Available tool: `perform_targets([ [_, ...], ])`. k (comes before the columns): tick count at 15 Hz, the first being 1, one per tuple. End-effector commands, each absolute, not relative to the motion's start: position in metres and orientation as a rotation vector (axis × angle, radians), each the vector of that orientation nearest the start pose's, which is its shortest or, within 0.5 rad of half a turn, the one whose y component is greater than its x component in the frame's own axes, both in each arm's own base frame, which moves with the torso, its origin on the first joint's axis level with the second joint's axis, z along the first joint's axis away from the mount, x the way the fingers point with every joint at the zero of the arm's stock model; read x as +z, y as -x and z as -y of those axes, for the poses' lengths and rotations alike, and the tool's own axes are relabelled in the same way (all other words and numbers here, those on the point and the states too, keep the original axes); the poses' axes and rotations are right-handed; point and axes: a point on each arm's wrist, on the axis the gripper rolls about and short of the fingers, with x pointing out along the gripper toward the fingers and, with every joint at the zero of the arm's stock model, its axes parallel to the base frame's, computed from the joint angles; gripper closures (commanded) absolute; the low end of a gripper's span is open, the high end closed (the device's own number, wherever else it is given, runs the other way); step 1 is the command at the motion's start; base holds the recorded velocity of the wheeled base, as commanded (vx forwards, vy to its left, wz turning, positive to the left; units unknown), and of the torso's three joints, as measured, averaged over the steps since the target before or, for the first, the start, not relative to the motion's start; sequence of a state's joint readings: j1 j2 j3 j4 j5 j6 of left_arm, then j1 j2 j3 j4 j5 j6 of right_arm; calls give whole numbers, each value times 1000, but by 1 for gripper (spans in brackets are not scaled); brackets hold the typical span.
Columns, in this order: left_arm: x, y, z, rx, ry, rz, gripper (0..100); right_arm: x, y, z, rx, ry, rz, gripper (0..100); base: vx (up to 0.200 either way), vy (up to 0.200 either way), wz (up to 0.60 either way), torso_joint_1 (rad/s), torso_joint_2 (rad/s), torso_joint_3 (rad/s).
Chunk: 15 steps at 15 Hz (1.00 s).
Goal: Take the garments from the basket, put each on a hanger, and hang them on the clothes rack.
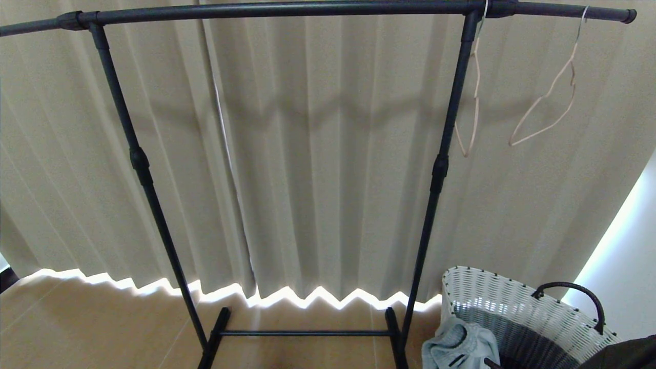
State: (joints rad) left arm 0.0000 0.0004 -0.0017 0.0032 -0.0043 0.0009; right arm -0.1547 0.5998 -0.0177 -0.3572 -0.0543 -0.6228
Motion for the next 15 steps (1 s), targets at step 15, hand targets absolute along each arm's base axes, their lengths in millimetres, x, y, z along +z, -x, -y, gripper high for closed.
perform_targets([
  [15, 76, 23, 0, 0, -14, -6, 0, 89, 5, 0, -149, 478, -213, 100, -80, 0, 0, 1, 1, 0],
])
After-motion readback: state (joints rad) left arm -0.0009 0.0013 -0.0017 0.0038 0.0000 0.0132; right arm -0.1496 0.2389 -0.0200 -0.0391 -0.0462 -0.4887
